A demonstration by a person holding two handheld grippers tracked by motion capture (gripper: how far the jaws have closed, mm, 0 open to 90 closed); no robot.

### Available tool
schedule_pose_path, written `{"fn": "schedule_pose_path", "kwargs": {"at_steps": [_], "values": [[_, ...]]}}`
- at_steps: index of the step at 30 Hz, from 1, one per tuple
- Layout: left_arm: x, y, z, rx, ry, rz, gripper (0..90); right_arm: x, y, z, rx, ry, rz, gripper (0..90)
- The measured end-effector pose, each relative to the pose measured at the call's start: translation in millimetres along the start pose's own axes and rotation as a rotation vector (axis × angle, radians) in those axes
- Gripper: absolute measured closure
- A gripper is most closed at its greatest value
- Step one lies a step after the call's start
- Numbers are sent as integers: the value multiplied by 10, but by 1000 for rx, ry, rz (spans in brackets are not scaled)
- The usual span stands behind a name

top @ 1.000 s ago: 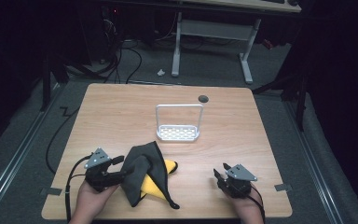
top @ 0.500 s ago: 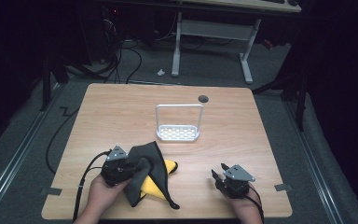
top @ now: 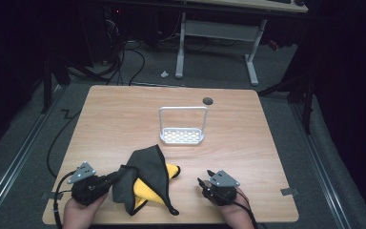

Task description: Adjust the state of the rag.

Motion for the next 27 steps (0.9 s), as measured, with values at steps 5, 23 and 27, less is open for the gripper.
{"fn": "schedule_pose_path", "kwargs": {"at_steps": [5,23,27], "values": [[-83,34,132,-34,14,-7,812,-284,-157,-157,-4,48,-51,532],[-54,4,107,-19,-4,22,808,-444,-381,-402,-24,50,-81,862],[14,-53,119,-27,-22,43,805,-179,-226,-253,-31,30,-29,862]]}}
Point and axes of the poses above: each handheld gripper's, and its own axes: y roughly backward along the jaws, z roughly out of its underside, x roughly to its right, the point moved 9 cm from there along -y, roughly forward along the jaws, and after that the axes turned 1 degree about y, right-handed, at the moved point
